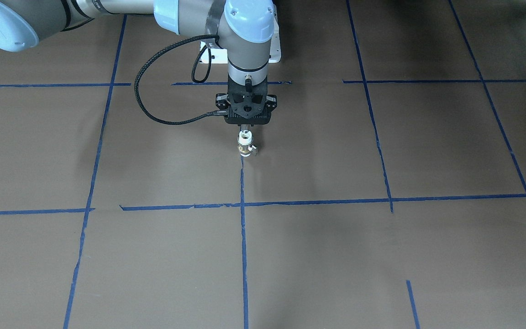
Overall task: Assemble PPR valve and pipe with both arms
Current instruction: 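Lower the chrome valve onto the top of the pipe fitting with the right gripper, then press the chrome valve down into the pipe fitting with the right gripper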
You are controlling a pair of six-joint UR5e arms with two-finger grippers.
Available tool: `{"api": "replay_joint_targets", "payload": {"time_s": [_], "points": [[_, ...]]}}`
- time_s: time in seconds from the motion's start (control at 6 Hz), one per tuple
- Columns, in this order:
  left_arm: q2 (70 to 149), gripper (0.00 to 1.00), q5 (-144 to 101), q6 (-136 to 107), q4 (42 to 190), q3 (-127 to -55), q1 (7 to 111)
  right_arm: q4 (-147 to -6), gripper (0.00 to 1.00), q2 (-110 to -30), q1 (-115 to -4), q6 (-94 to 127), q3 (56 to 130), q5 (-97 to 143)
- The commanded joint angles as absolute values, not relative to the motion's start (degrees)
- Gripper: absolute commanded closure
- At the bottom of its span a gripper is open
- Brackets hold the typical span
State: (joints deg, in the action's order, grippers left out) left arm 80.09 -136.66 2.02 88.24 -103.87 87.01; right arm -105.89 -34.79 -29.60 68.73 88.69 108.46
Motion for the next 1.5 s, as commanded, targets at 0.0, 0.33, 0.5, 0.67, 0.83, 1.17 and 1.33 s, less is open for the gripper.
{"api": "replay_joint_targets", "payload": {"time_s": [0.0,0.33,0.5,0.67,0.83,1.17,1.33], "points": [[80.07,0.00,-136.58,2.02,88.24,-103.89,87.01,-105.82,1.00,-34.89,-29.44,68.73,88.51,108.02],[80.16,0.00,-136.67,2.02,88.24,-103.80,87.01,-105.82,1.00,-34.46,-29.44,68.64,88.85,108.10],[80.16,0.00,-136.67,2.02,88.24,-103.80,87.01,-105.91,1.00,-34.45,-29.53,68.56,88.94,108.02],[80.16,0.00,-136.67,2.02,88.24,-103.71,87.01,-105.82,1.00,-34.45,-29.53,68.47,88.95,107.93],[80.16,0.00,-136.67,2.02,88.24,-103.62,87.01,-105.91,1.00,-34.45,-29.53,68.38,89.03,107.76],[80.16,0.00,-136.58,2.02,88.24,-103.54,87.01,-105.73,1.00,-34.37,-29.71,67.85,88.95,106.10],[80.16,0.00,-136.67,2.02,88.24,-103.54,87.01,-105.65,1.00,-34.37,-29.71,67.76,88.77,105.56]]}}
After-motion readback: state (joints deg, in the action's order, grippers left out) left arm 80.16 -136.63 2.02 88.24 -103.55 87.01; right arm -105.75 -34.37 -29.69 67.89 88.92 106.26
